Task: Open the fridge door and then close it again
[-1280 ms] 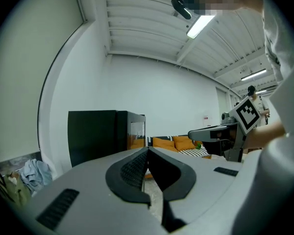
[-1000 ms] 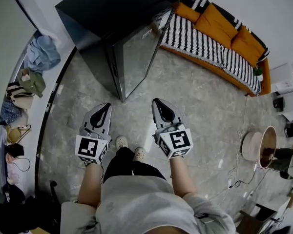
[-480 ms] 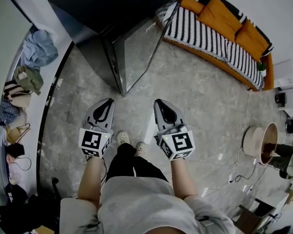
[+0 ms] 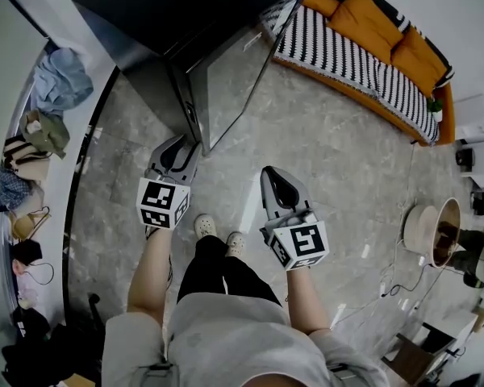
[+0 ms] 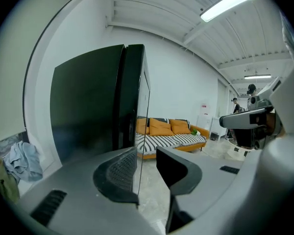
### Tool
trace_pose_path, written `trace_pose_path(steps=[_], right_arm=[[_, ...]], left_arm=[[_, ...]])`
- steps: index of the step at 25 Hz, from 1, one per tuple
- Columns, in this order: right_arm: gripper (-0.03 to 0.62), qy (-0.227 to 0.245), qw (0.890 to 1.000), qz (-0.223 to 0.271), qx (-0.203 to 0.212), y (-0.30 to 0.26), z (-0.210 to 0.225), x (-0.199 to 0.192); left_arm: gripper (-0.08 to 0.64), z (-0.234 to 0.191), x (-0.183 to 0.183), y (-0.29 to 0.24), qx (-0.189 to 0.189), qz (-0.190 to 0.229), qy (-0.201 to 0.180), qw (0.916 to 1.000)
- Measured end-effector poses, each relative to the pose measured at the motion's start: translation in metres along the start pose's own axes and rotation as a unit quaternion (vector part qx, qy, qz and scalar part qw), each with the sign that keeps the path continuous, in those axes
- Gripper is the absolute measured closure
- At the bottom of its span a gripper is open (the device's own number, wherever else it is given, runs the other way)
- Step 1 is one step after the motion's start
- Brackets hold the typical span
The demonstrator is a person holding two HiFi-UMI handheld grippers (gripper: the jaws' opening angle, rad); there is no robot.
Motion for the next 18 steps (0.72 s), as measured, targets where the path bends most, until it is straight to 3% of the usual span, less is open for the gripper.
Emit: trace_pose_path(steps=[9, 18], right_arm=[[0.567, 0.001, 1.000, -0.008, -0.023, 0.007, 0.007, -0.004], [0.567, 0.000, 0.999, -0.014, -0.033, 0.012, 0.009, -0.008]], left_arm=[[0.376, -0.005, 0.001, -0.038, -0.006, -0.012, -0.003, 0.9999], [0.367, -0.003, 0.001, -0.058, -0.009, -0.021, -0.014, 0.9997]])
Point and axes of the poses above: the fingertips, and each gripper's own axes: y backward along the fingers, z to its right, x out of its top, the point moved 5 cm from there along y, backward along the fingers, and after that the axes turned 10 degrees about x, right-handed, at the moved point
